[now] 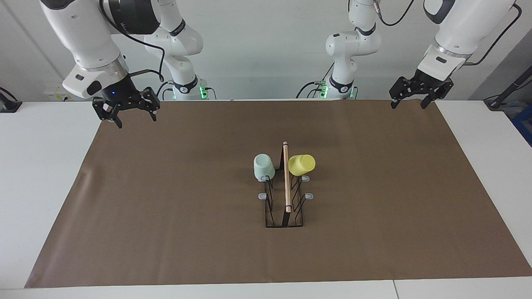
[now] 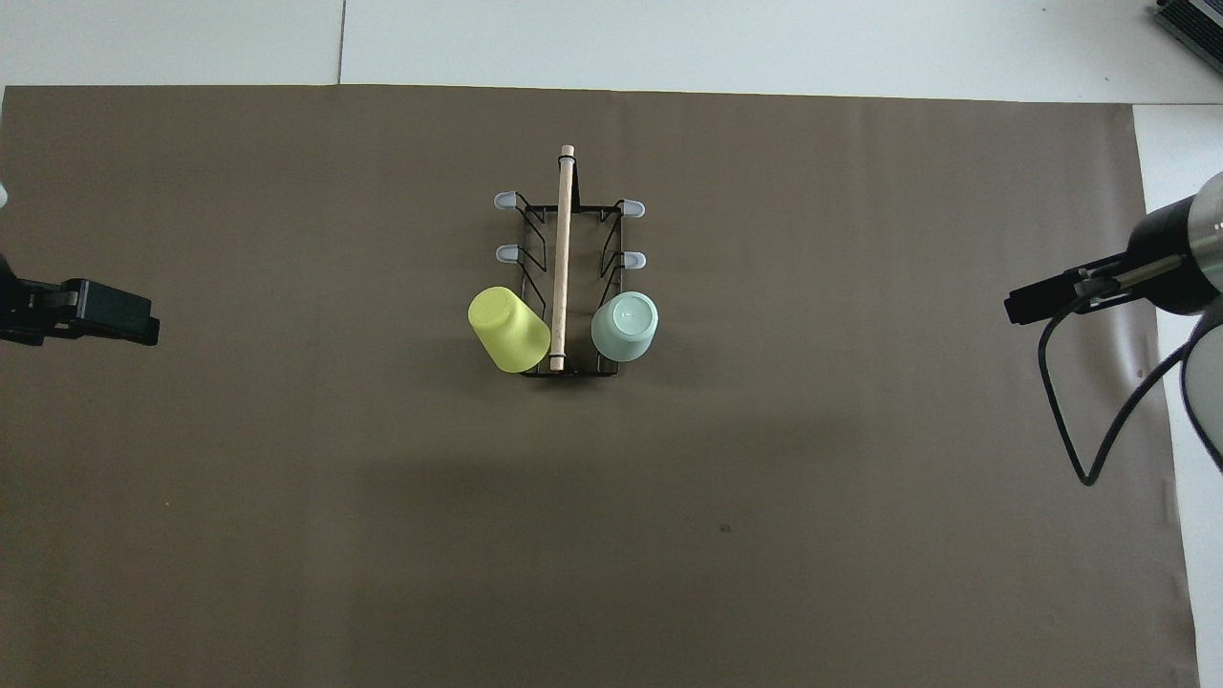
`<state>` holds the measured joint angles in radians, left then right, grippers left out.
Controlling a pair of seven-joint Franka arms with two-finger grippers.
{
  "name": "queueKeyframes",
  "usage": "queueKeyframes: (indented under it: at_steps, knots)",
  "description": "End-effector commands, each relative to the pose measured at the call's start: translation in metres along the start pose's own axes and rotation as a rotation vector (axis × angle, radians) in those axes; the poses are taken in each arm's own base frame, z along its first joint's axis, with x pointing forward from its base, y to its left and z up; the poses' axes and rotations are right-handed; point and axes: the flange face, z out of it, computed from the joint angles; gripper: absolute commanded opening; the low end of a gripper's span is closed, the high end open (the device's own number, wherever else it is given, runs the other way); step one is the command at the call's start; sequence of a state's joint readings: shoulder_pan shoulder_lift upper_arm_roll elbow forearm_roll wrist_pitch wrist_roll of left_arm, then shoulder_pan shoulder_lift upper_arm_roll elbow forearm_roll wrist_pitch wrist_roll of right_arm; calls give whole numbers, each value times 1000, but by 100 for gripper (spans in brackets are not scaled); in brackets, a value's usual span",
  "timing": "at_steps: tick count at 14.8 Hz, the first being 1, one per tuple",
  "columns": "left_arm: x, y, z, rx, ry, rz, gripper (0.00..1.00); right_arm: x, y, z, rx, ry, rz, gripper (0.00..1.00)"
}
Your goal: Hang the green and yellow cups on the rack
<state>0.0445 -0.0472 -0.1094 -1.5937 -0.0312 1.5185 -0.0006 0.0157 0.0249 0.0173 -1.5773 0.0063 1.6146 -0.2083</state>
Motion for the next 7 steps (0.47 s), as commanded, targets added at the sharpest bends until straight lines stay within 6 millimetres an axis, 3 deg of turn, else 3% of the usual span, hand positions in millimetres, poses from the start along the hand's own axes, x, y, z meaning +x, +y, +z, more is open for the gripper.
queueKeyframes:
  at_steps: [1, 7]
  knots:
    - [-6, 0, 0, 17, 5, 10, 100, 0, 0, -4, -22, 3, 35, 100]
    - [-5, 0, 0, 17, 8, 16, 100, -3, 16, -8, -22, 13, 72, 100]
